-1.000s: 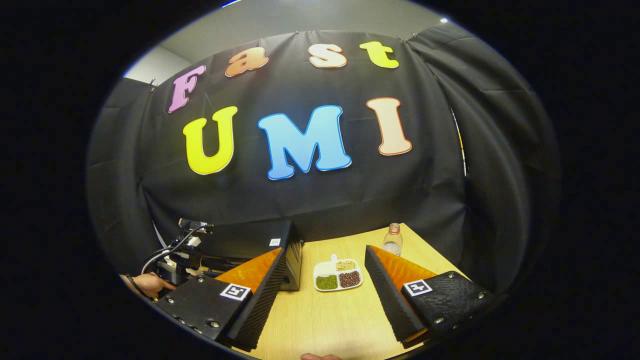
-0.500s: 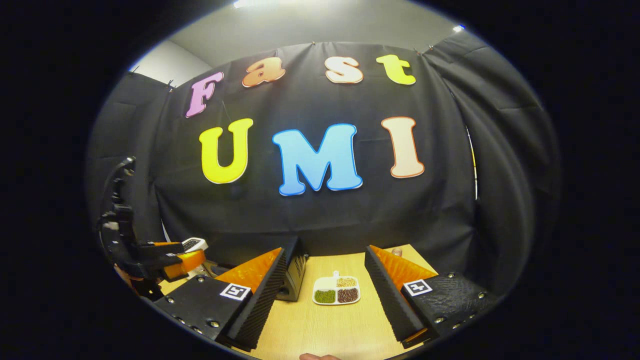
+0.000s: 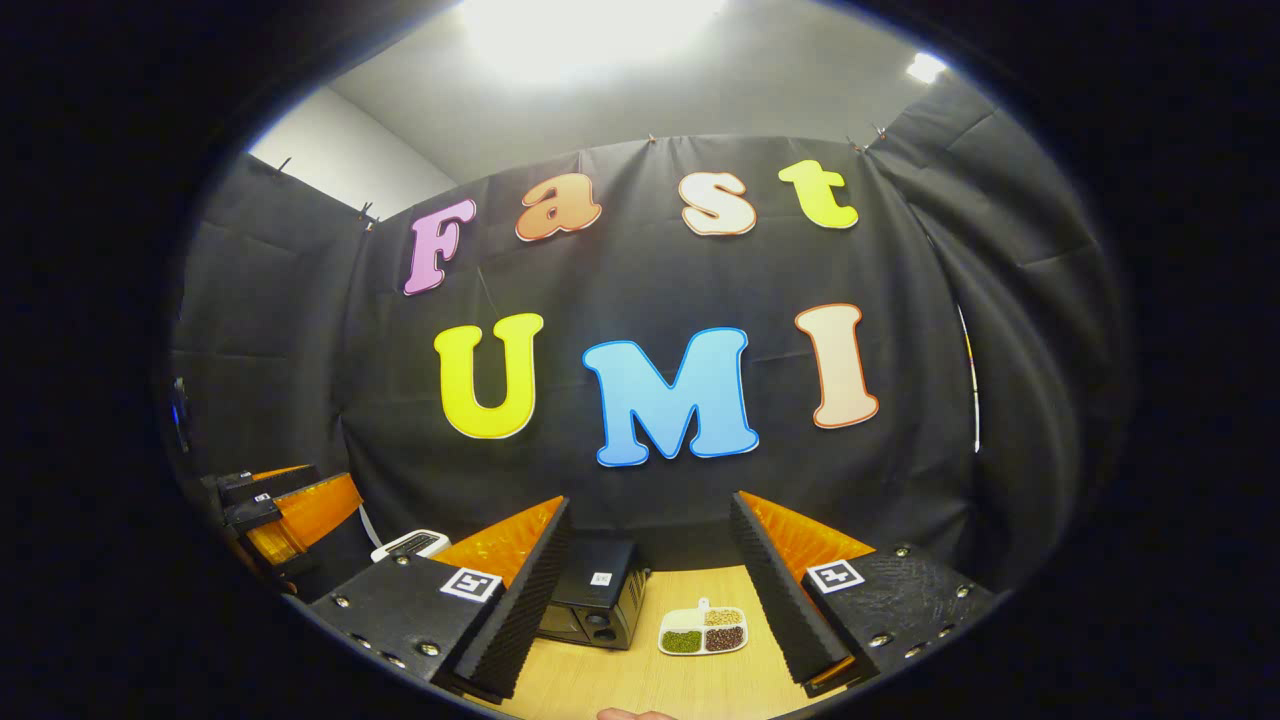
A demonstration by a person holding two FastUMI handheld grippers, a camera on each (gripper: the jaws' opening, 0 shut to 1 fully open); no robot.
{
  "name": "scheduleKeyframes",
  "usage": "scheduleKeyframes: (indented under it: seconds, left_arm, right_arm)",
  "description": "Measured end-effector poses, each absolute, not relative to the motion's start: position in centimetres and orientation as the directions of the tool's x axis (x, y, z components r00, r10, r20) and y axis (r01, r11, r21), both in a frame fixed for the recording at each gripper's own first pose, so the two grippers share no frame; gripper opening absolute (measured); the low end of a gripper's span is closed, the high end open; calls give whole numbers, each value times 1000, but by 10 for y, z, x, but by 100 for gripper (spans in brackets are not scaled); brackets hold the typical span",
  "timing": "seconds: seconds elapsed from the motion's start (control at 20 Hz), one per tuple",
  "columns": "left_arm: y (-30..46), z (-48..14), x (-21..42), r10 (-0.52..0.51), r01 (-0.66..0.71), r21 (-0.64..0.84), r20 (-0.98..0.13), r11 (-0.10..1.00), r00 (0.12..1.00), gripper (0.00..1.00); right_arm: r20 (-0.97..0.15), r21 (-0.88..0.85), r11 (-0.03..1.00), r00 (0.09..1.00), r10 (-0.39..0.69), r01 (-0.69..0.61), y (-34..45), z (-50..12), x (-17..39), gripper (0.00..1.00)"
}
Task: Open the electric oven with the left hand, put the food in, and close the electric oven.
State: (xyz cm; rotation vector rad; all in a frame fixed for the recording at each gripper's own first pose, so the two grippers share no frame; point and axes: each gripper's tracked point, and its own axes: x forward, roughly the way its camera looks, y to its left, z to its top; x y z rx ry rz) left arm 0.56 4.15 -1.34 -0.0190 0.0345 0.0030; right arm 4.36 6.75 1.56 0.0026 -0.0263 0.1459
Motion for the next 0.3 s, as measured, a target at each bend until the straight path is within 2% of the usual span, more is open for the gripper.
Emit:
scheduleKeyframes:
  seconds: [0.1,0.15,0.3]
  left_arm:
    - [49,-13,9,2,-2,-20,-32,1000,999,97]
    - [54,-12,10,3,-3,-23,-34,1000,999,100]
    - [64,-11,14,-11,9,-51,-40,999,999,100]
  right_arm:
    - [27,-5,991,990,136,-135,72,16,42,95]
    - [30,-3,991,991,131,-131,75,17,41,96]
    - [31,-8,994,993,111,-111,83,19,39,95]
